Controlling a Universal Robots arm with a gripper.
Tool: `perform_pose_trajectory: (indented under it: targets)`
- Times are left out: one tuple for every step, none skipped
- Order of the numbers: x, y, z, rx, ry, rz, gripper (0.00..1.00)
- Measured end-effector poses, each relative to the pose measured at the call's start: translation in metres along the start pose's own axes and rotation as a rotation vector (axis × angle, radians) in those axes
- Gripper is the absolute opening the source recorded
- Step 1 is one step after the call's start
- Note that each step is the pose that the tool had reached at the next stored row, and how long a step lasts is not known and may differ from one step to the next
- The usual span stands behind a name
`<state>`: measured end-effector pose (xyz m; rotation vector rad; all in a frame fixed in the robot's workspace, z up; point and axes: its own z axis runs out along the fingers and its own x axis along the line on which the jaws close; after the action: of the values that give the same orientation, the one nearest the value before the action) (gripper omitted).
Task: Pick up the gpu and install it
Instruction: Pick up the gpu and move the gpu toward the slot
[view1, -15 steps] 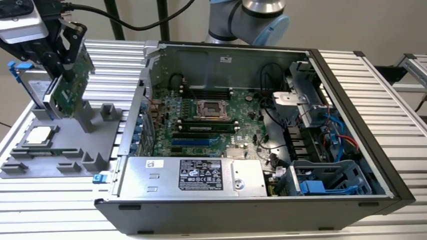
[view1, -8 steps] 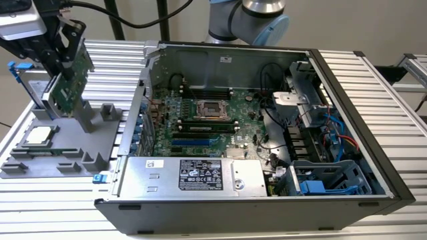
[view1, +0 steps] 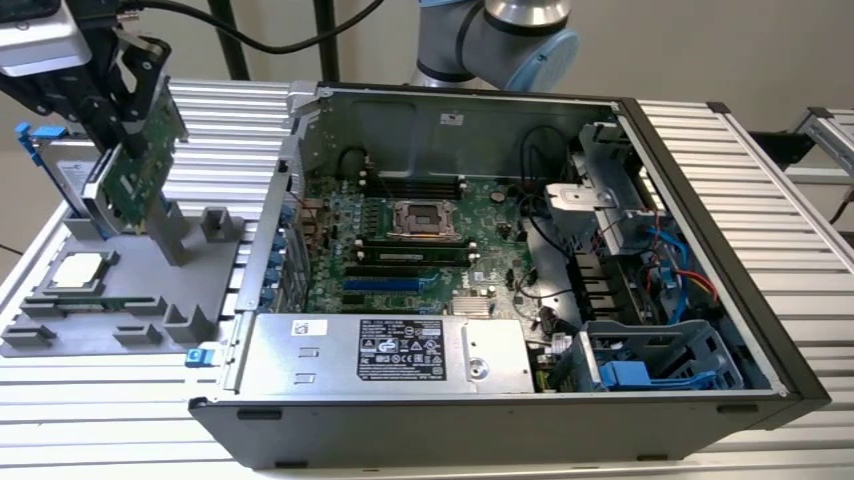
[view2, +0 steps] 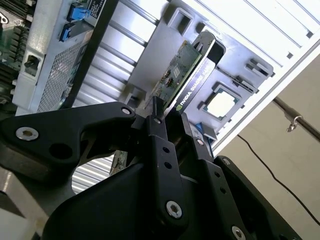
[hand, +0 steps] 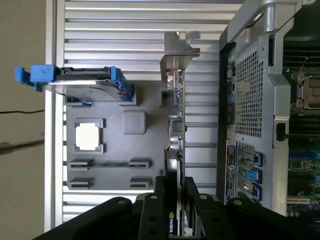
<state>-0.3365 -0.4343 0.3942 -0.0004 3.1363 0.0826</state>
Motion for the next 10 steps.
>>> perform_pose_trajectory:
  targets:
    - [0.0,0.0,-0.0002,0.0,0.0,0.0,0.0]
    - [0.0,0.0,-0.0004,-0.0001,0.0,0.0,0.0]
    - [0.0,0.0,-0.0006,0.0,0.0,0.0,0.0]
    - [0.0001,0.0001,-0.0028,0.0,0.0,0.0,0.0]
    - [0.0004,0.0003,-0.0048,0.0,0.0,0.0,0.0]
    - [0.0004,0.0003,-0.0049,0.0,0.0,0.0,0.0]
    - [0.0004,0.0003,-0.0051,0.0,0.0,0.0,0.0]
    - [0.0004,0.0003,-0.0053,0.0,0.0,0.0,0.0]
    - [0.0004,0.0003,-0.0056,0.0001,0.0,0.0,0.0]
    - [0.0004,0.0003,-0.0058,0.0,0.0,0.0,0.0]
